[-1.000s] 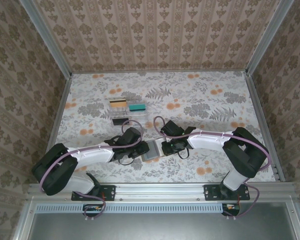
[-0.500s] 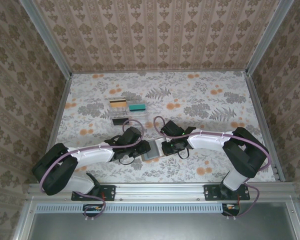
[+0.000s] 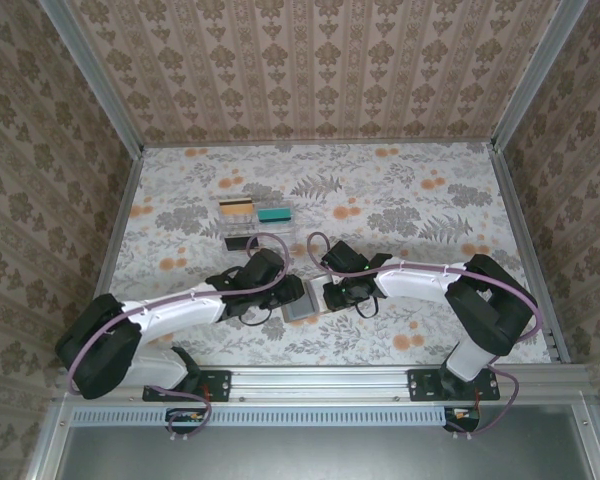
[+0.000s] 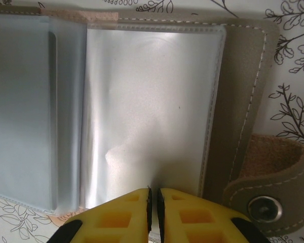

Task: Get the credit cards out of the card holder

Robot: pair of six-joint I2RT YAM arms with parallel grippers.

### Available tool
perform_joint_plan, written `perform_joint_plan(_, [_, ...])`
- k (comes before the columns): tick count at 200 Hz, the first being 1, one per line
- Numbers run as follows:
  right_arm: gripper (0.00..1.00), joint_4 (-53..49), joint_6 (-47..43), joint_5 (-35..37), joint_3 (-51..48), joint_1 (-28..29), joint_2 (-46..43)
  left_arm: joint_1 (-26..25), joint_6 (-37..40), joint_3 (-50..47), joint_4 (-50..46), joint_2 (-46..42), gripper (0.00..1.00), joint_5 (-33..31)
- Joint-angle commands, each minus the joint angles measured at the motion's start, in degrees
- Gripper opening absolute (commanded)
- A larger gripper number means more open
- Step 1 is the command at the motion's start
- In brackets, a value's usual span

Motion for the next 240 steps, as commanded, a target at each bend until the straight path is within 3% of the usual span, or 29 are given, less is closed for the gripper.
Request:
perform_joint_plan(1, [0.16, 0.1, 0.9, 0.4, -0.7, 0.5, 1.7, -0.5, 1.1, 1.4, -2.0, 1.3, 0.39, -0.9])
perform_joint_plan(39, [0.16, 0.2, 0.7, 0.3, -0.8, 0.5, 1.7, -0.4, 0.4, 1.2, -4.5, 1.4, 0.38, -2.1])
perform_joint_plan(200, [0.16, 0.5, 1.0, 0.3, -1.2, 0.5, 1.9, -0.5, 1.7, 1.1, 2.6, 5.0, 0.38, 2.2])
perform_joint_plan(220, [0.16, 0.6, 1.0, 0.3, -1.3, 0.5, 1.8, -0.6, 2.3, 1.1, 3.7, 4.7, 0.44, 2.7])
perform_joint_plan(240, [0.16, 0.6, 1.1, 0.2, -1.3, 0.4, 1.9, -0.6, 2.6, 0.9, 5.0, 4.9, 0.56, 3.4])
